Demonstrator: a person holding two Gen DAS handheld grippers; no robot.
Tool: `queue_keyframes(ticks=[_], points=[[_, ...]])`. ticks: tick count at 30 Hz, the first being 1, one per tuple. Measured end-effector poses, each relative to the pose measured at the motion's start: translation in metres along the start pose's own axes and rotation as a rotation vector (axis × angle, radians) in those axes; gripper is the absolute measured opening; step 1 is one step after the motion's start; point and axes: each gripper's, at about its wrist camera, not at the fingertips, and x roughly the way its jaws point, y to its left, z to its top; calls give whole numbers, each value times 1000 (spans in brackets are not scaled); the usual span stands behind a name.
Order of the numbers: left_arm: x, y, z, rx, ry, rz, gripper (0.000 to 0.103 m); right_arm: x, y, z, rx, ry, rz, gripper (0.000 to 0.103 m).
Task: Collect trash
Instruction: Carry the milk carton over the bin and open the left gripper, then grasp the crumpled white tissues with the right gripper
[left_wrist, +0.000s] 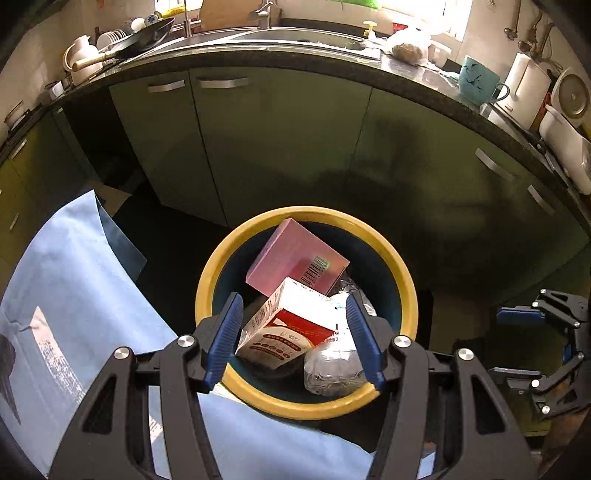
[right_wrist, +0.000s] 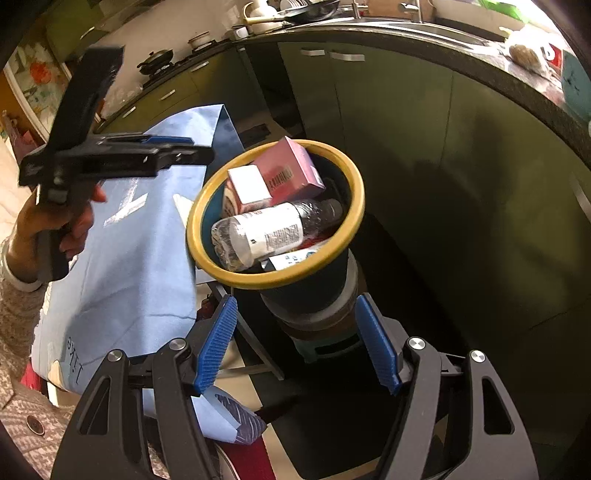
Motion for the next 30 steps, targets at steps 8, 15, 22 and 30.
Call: queue_keyframes(ticks=[8, 15, 22, 30], points=[[-103, 16, -50, -33, -116, -24, 75, -3, 19, 8, -43, -16, 51, 67], [-238, 63, -164, -193, -317, 154, 96, 10, 122, 35, -291, 32, 181, 70], [-325, 114, -305, -454, -385, 440, 96, 36, 285, 44, -642, 84, 345, 71], [-339, 126, -403, -561, -345, 575, 96, 112, 434, 37, -841, 196, 384, 71]])
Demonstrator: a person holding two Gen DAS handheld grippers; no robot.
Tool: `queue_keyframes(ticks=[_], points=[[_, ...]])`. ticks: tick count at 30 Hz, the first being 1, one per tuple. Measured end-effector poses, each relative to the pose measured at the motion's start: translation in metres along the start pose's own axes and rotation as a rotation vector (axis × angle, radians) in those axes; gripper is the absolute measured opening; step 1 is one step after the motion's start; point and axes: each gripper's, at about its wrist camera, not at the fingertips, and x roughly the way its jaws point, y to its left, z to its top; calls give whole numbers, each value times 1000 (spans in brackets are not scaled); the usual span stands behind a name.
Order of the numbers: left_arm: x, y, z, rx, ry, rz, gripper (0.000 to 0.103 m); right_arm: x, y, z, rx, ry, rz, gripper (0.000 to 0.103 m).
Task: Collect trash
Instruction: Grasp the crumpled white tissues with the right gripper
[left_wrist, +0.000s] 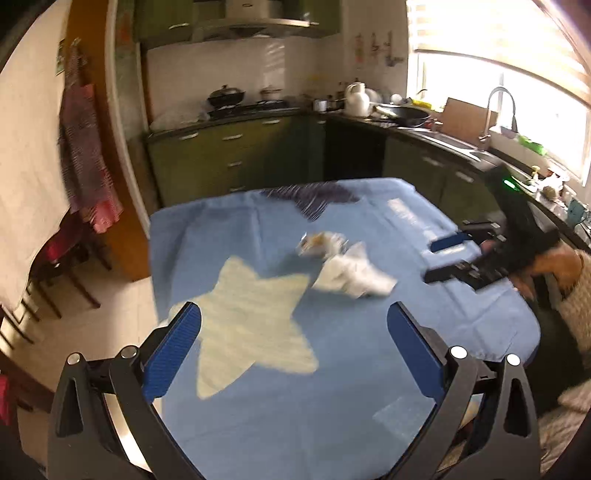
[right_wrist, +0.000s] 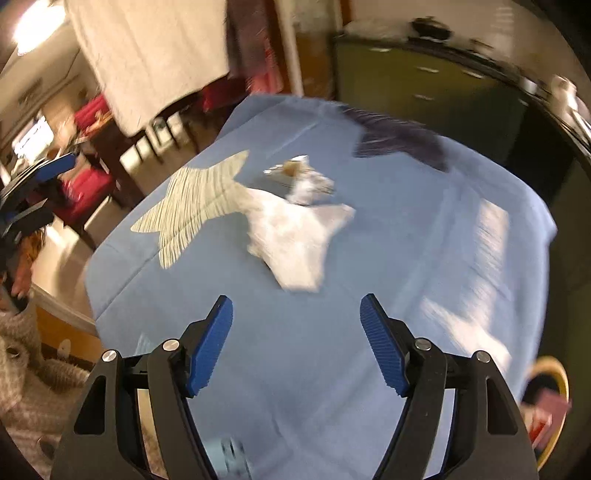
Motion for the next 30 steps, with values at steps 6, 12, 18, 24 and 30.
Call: queue_keyframes(ticks=[6, 12, 18, 24, 30], points=[[5, 22, -28, -41, 21, -16, 96, 60, 12, 33, 2, 104, -18, 71], [11, 25, -37, -34, 18, -1, 96, 91, 13, 45, 15, 162, -74, 71], [24, 33, -43, -80, 51, 35, 96, 106, 17, 49, 3, 177, -131, 69], [30, 40, -50, -106, 77, 56, 96, 105, 21, 54, -1, 164, -142, 22], [31, 41, -53, -115, 88, 61, 96, 81, 32, 44, -18, 127, -115, 12]])
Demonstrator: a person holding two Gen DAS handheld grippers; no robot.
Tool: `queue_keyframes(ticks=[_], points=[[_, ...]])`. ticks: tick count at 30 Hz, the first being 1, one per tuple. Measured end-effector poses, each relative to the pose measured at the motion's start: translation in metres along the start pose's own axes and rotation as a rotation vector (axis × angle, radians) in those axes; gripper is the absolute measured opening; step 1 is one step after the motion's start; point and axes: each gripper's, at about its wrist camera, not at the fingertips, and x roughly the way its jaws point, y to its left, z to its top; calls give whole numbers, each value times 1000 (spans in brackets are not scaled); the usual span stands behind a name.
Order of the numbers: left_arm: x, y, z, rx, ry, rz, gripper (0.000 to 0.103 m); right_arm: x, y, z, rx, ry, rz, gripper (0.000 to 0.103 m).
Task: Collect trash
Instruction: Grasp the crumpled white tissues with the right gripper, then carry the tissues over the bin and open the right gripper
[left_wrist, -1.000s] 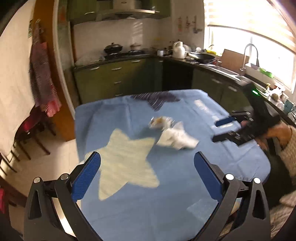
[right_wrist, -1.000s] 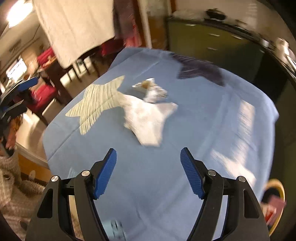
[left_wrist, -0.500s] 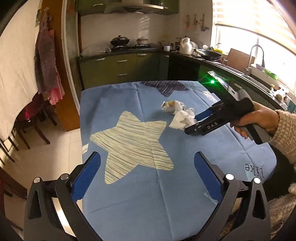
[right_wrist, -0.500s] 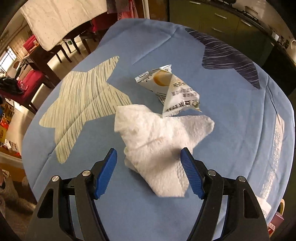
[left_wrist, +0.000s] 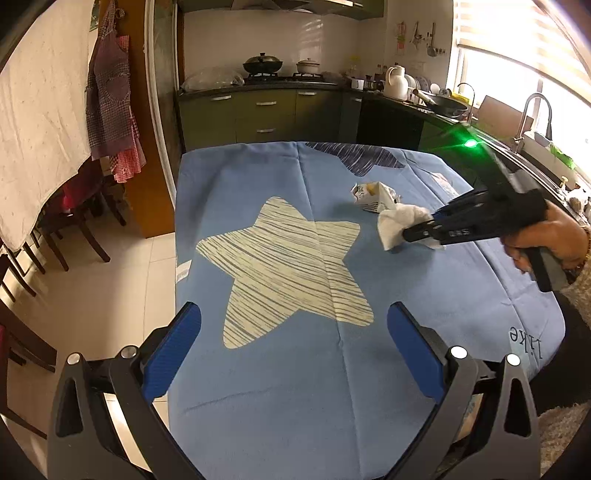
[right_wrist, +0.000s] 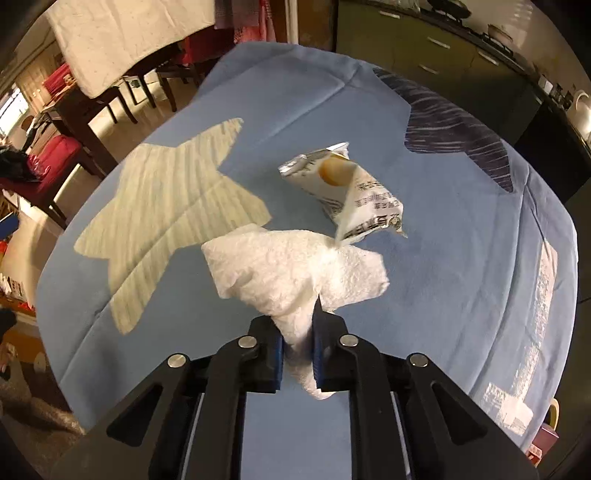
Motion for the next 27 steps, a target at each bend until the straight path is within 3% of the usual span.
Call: queue_keyframes(ticks=[5, 11, 17, 21, 23, 27], points=[[-3, -8, 0, 20, -3, -4, 96, -43, -6, -24, 41, -57, 40, 12], [-7, -22, -2, 49, -3, -24, 96, -113, -42, -71, 168, -141, 43, 12], [-11, -36, -2, 66, -10, -53, 96, -188, -115, -143, 370, -211, -106, 12], [-6, -44, 0, 68, 3, -73, 96, -225, -174, -202, 529, -210, -267, 13], [-2, -50, 2, 75, 11, -79, 96, -230, -204, -230, 600, -181, -337, 13], [1, -63, 3, 100, 19, -96, 96, -215, -259, -272, 727, -116, -389, 15]])
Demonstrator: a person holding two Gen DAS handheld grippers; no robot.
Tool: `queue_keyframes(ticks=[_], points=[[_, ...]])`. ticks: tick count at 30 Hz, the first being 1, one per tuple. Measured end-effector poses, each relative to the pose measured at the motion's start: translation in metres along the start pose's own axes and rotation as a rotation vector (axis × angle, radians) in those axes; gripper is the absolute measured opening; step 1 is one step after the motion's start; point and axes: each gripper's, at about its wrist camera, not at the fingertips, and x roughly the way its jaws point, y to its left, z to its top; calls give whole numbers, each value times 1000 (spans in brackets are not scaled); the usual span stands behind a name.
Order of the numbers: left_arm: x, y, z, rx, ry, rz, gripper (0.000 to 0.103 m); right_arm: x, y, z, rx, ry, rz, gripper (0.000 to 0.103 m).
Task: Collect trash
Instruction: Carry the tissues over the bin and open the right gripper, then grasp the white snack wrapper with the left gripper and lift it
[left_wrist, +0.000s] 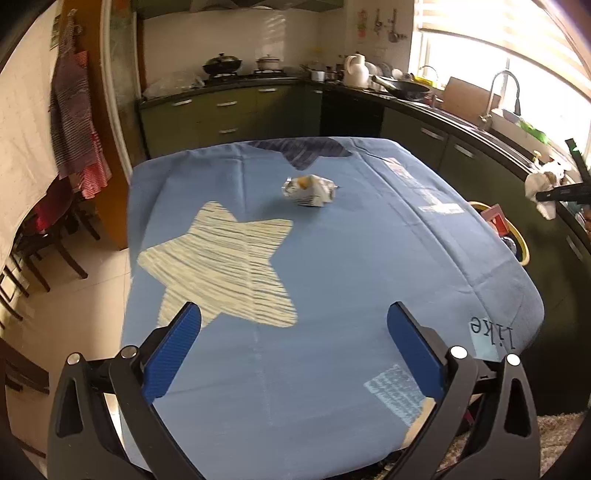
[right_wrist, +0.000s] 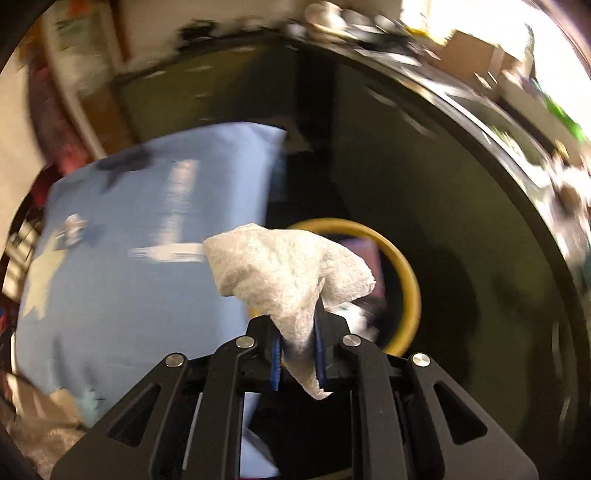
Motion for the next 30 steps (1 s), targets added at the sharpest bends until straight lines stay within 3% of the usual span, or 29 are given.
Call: queue_keyframes(ticks=[3, 6, 8, 11, 16, 21, 25, 30], points=[[3, -9, 2, 24, 12, 3, 96, 34, -30, 1, 69, 46, -28, 16], [5, -12, 4, 37, 19, 5, 96, 64, -45, 3, 112, 82, -37, 27], [6, -13, 6, 39, 22, 9, 96, 80, -51, 4, 127, 103, -52, 44], [8, -16, 9, 44, 26, 7, 96, 83, -57, 1, 155, 102, -28, 58], [22, -23, 15, 66, 46, -7, 96, 60, -51, -4, 169, 44, 25, 61], [33, -32, 27, 101, 49, -29, 96, 17, -15, -13, 115, -44, 158, 61], [52, -32, 57, 128, 36, -11, 96, -10, 23, -27, 30, -86, 226, 61], [94, -29, 102, 118, 41, -52, 96, -23, 58, -44, -36, -90, 301, 64]])
